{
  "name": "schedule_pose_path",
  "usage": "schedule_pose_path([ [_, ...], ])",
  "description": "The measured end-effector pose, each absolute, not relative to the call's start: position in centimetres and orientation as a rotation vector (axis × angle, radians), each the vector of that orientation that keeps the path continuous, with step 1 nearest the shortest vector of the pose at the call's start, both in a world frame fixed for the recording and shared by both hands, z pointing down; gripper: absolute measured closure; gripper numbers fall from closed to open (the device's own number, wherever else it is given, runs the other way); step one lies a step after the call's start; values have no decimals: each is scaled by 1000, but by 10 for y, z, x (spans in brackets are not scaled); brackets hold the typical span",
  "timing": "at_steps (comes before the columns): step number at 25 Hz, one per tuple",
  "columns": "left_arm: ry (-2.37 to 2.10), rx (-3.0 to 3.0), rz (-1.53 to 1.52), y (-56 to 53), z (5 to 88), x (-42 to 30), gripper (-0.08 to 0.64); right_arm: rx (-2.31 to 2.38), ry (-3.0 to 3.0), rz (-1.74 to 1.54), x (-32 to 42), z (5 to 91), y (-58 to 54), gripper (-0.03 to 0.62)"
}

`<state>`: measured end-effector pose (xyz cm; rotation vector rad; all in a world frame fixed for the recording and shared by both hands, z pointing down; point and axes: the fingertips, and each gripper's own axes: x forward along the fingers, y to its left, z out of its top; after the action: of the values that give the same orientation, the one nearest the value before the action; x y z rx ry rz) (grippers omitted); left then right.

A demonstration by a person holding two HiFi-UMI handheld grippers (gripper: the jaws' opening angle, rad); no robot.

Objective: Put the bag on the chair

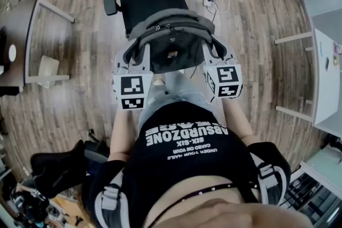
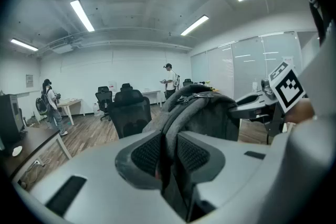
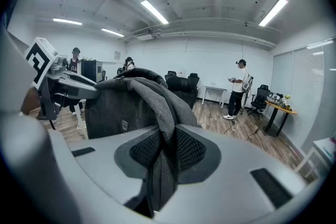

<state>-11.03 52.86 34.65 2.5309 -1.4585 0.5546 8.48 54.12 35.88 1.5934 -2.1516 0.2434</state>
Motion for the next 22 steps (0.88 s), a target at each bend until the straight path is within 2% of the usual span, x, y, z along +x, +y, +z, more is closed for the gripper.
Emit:
schedule_pose_path([
  [22, -1478, 2474, 637, 395, 349, -86, 457, 1549, -2202, 285, 108, 366, 398, 508],
])
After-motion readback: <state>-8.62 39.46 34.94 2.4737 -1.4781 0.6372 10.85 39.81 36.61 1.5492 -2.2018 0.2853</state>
